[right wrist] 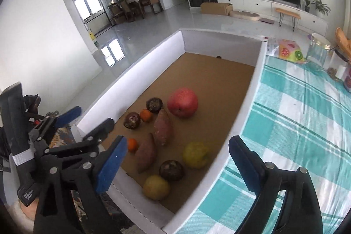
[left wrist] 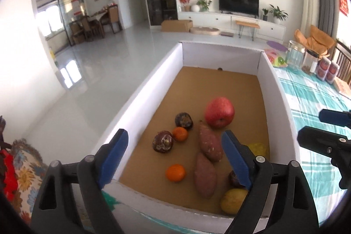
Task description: Organize fruits
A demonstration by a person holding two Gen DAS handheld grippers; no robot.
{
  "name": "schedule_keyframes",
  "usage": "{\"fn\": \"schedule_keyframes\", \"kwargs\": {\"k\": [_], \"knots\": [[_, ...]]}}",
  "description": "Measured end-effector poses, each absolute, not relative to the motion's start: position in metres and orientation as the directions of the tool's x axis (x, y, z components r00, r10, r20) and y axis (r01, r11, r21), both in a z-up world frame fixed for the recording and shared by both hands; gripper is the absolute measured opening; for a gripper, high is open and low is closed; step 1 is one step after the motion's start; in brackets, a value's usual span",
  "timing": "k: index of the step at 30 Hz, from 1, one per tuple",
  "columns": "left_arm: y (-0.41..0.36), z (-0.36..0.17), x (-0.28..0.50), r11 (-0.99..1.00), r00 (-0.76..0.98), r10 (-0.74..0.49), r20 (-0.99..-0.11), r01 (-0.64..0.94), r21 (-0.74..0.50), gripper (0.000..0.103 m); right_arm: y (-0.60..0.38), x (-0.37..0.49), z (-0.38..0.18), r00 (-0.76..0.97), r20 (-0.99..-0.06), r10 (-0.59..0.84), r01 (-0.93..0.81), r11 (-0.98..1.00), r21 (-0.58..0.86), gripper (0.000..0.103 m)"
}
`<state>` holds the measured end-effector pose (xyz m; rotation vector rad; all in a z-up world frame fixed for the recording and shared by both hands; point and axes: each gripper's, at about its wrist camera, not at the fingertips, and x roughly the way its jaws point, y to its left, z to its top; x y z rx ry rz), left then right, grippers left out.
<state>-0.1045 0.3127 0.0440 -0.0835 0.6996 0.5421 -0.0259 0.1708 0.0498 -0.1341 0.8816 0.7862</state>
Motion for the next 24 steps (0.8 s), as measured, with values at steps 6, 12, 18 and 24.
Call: {"fn": "schedule_keyframes", "kwargs": {"k": [6,12,18,24], "knots": [[0.302,0.053,-0.106,0.814,0.569,0.537,-0.622,-0.544,0.204,0.089,0.138,-0.033,0.060,0.462,-0.734,0.498,-0.570,0.801,0.184,0.097],[0.308,0.052,-0.110,0.790,0.507,0.560,-0.655,-0.564,0.239,0.089,0.144,-0.045,0.066,0.511,-0.743,0.434,-0.546,0.831,0.110,0.097],[0.321,0.049,-0.117,0.791,0.476,0.543,-0.692,-0.567,0.230,0.089,0.156,-0.061,0.069,0.544,-0.745,0.386,-0.555,0.831,0.025,0.097],[0.322,0.048,-0.123,0.817,0.503,0.502,-0.703,-0.544,0.194,0.089,0.167,-0.070,0.065,0.537,-0.762,0.361,-0.572,0.820,-0.015,0.097]]}}
